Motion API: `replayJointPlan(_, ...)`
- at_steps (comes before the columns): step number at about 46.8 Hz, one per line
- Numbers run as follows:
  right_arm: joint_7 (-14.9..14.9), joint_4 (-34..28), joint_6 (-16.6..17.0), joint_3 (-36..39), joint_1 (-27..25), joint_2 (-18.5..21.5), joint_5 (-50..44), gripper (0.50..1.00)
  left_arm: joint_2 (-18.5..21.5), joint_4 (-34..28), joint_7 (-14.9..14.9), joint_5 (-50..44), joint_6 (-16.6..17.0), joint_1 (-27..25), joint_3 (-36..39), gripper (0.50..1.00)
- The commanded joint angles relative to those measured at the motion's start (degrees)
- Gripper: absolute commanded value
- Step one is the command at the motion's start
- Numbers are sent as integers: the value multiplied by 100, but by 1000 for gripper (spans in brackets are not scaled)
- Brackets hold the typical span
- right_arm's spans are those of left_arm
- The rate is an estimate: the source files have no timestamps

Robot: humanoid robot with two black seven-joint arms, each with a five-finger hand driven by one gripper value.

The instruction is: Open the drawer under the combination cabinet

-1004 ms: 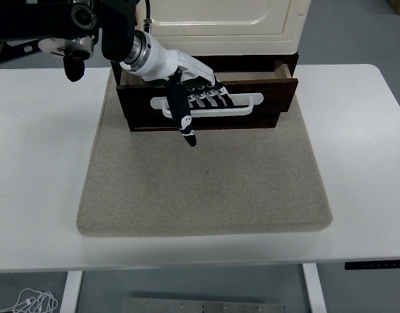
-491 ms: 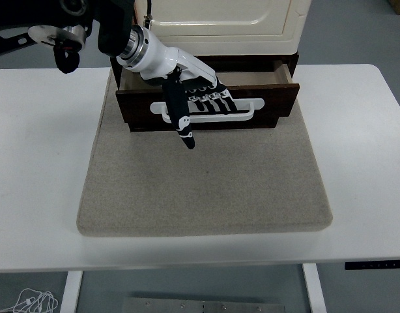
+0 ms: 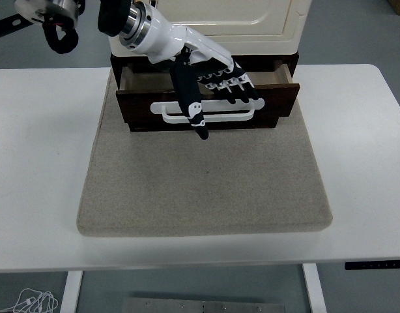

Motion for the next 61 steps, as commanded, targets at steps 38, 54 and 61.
replayJointPlan(38, 0, 2, -5, 0, 0, 0, 1, 926, 30, 1395, -1430, -937, 2943, 1512, -5090, 1000)
replayJointPlan(54, 0, -6, -5, 0, 0, 0, 1, 926, 65, 3134, -1632, -937, 4236, 1917, -5707, 1000)
replayJointPlan(61, 0, 2, 4, 0, 0, 0, 1, 926, 21, 4356, -1562, -972, 4280, 1987, -5707, 1000)
